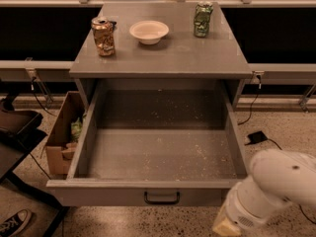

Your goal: Close top drawer

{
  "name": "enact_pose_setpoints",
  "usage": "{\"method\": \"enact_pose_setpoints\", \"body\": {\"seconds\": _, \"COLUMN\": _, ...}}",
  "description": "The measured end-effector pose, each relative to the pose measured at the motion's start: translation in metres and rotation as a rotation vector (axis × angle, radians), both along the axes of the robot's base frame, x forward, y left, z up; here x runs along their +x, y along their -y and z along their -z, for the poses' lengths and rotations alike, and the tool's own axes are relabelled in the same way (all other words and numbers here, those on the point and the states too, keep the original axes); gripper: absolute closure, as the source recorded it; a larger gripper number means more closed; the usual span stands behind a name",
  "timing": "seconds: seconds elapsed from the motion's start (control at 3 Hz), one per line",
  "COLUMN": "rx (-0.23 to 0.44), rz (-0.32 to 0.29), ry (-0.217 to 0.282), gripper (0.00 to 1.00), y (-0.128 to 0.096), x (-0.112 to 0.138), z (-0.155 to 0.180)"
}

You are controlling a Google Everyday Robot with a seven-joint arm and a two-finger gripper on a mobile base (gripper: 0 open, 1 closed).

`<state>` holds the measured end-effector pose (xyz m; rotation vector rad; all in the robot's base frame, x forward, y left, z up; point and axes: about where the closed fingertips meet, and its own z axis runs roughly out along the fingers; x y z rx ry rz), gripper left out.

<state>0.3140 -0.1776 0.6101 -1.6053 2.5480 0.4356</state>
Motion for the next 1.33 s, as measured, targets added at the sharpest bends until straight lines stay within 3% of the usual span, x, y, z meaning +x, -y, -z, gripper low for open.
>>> {"method": "enact_pose_setpoints", "body": {"seconds": 0.33, "rx": 0.018, "rz": -0.017, "ry": 0.016, "gripper": 1.00, "y": -0.006, "x": 0.023, "z": 0.017}}
{"method": "enact_pose_setpoints", "body": {"seconds": 0.67, "rx": 0.013, "rz": -0.028, "ry": 0.114, "gripper": 1.00, "y": -0.002, "x": 0.075, "z": 0.003}}
{"method": "enact_pose_setpoints", "body": {"seconds": 1.0, "rx": 0.013, "rz": -0.028, "ry": 0.116, "gripper": 1.00, "y": -0.002, "x": 0.076, "z": 0.003}}
{"method": "enact_pose_setpoints", "body": {"seconds": 1.33, "rx": 0.025, "rz": -0.026, "ry": 0.151, "gripper": 1.00, "y": 0.001, "x": 0.097, "z": 0.004}}
